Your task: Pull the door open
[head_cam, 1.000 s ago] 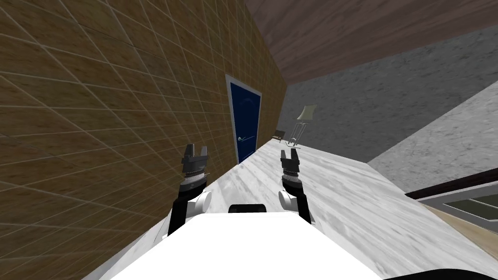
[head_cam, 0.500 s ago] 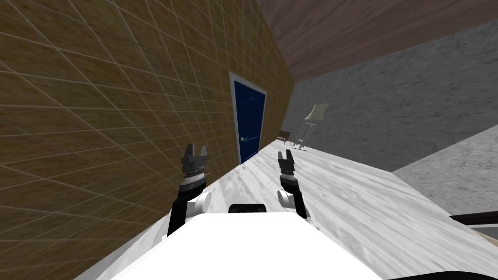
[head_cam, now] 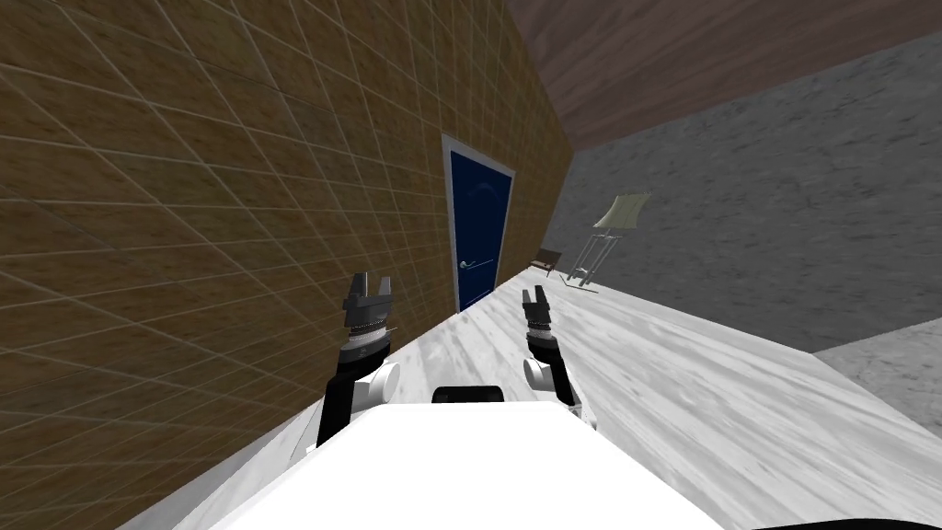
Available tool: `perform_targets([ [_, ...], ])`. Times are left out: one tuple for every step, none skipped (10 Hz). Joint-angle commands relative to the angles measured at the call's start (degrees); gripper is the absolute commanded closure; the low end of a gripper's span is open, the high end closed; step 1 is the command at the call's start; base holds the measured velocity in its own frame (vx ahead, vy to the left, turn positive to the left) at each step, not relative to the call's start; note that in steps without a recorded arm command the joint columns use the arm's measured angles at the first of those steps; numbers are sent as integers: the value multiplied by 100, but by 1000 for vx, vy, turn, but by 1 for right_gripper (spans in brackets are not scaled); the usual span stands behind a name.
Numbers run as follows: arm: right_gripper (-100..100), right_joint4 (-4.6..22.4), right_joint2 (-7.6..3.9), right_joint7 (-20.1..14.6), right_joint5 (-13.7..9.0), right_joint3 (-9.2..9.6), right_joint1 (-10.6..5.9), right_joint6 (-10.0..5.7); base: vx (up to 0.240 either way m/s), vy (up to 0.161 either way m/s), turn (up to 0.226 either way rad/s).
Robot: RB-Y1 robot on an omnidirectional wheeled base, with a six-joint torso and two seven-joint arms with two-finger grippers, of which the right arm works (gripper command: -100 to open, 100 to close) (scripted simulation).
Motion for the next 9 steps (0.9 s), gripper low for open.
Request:
perform_targets([
  [-100,206,-63,-20,-34,-8,-62,-16,91,-27,169],
  [-100,339,-97,-28,-53,-13,-115,-19,90,-37,139],
  [-100,472,-132,-37,-73,-18,-168,-22,81,-38,146],
  [-100,608,-167,-45,-92,-23,-222,-25,97,-50,160],
  [-100,755,-203,-55,-114,-29,-280,-29,96,-51,180],
  [-100,902,-239,-64,-135,-34,-338,-32,96,-35,202],
  [-100,1048,-274,-74,-156,-40,-396,-36,96,-23,158],
  [-100,1195,-310,-83,-178,-45,-455,-39,93,-29,157],
  [-100,1346,-346,-93,-200,-51,-515,-43,87,-40,177],
])
